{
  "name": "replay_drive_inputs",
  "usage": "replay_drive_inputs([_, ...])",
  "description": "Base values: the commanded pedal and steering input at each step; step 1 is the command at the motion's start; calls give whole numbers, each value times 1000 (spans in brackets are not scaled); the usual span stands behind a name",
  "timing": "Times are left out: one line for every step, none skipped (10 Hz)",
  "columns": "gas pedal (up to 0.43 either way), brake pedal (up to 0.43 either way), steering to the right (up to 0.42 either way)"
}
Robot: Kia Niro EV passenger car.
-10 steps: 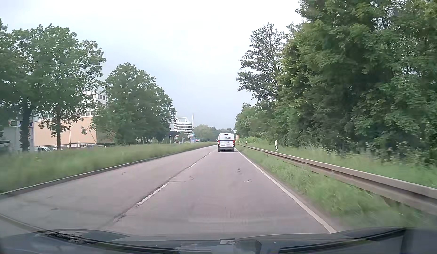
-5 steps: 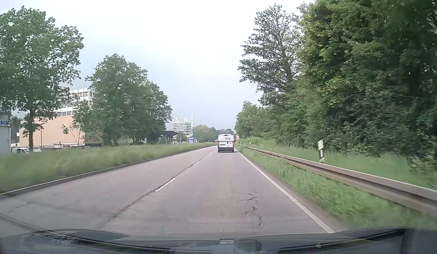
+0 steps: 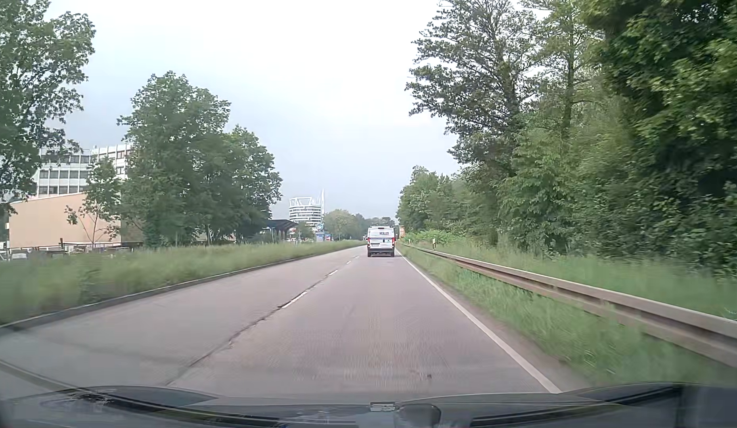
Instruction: Follow the waypoints while adhering to traffic rules and regulations
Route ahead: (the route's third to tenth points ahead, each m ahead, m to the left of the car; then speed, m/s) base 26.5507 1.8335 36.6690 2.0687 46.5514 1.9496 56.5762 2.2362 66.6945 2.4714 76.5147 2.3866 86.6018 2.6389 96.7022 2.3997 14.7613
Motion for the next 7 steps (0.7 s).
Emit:
replay_drive_inputs([169, 0, -1])
replay_drive_inputs([169, 0, -1])
replay_drive_inputs([169, 0, -1])
replay_drive_inputs([169, 0, -1])
replay_drive_inputs([169, 0, -1])
replay_drive_inputs([169, 0, -1])
replay_drive_inputs([169, 0, -1])
